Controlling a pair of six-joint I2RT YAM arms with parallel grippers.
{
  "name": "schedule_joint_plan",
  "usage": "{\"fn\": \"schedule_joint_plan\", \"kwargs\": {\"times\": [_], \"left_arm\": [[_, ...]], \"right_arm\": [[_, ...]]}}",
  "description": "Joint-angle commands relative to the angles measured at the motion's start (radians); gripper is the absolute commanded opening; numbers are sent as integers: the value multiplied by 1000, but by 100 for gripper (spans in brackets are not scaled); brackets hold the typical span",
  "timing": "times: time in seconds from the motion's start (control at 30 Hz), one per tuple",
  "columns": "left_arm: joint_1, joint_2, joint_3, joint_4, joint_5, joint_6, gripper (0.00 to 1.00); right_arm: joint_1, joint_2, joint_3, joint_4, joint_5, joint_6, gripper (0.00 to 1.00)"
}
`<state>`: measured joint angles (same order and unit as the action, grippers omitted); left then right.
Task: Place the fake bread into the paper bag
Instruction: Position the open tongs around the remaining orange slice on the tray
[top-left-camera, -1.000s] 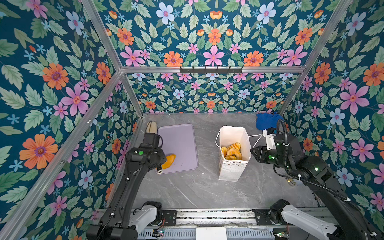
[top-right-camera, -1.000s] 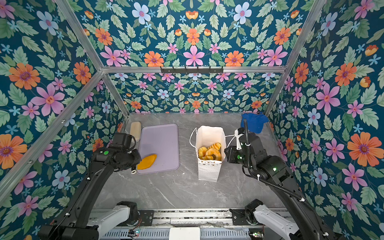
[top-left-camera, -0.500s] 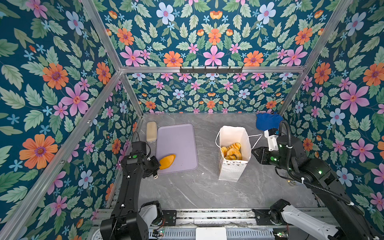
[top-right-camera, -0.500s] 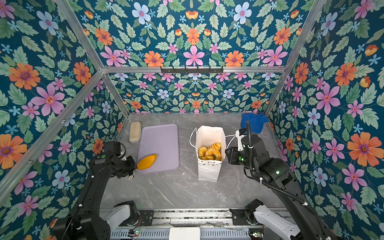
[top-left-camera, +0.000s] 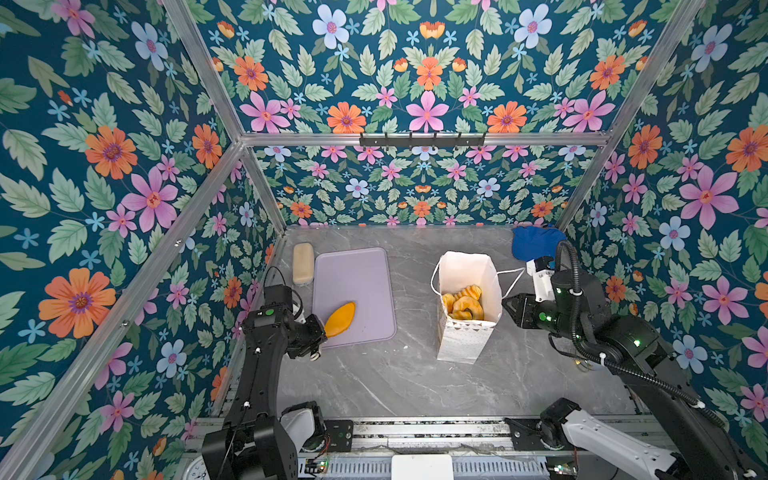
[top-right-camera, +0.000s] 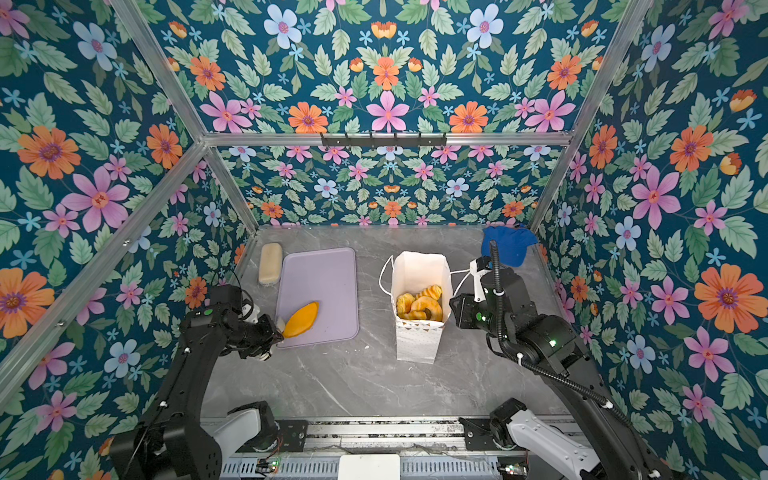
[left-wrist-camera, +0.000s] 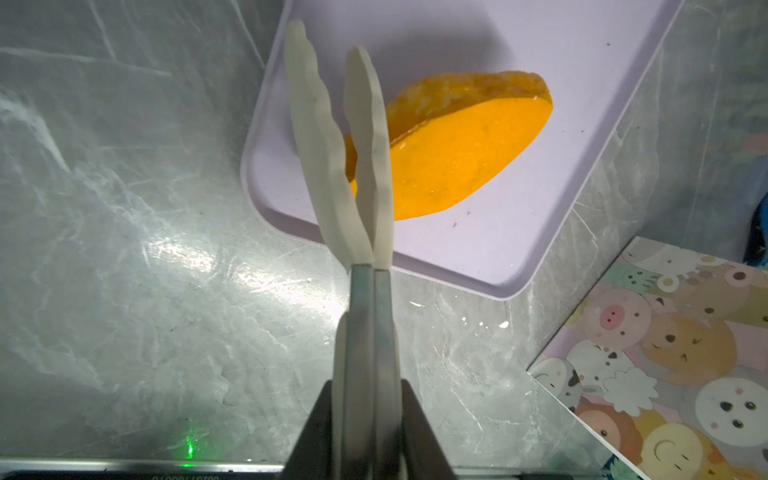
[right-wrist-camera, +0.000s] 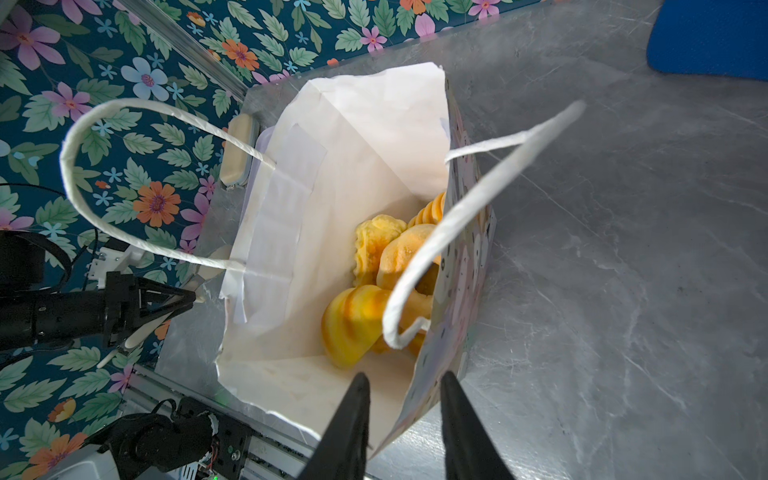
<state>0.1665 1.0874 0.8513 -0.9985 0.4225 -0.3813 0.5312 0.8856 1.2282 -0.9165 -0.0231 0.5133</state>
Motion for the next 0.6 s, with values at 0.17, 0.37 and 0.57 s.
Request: {"fn": "schedule_joint_plan", "kwargs": {"times": [0.17,0.37,0.57], "left_arm": [[-99,30,-30,20,150,6,14],[-205,66,-12,90,101,-70,15],[-203,72,30,68,22,-73,16]], "right_arm": [[0,18,7,25,3,-2,30],[0,19,13,20,2,4,30],[0,4,17,1,21,0,31]]}}
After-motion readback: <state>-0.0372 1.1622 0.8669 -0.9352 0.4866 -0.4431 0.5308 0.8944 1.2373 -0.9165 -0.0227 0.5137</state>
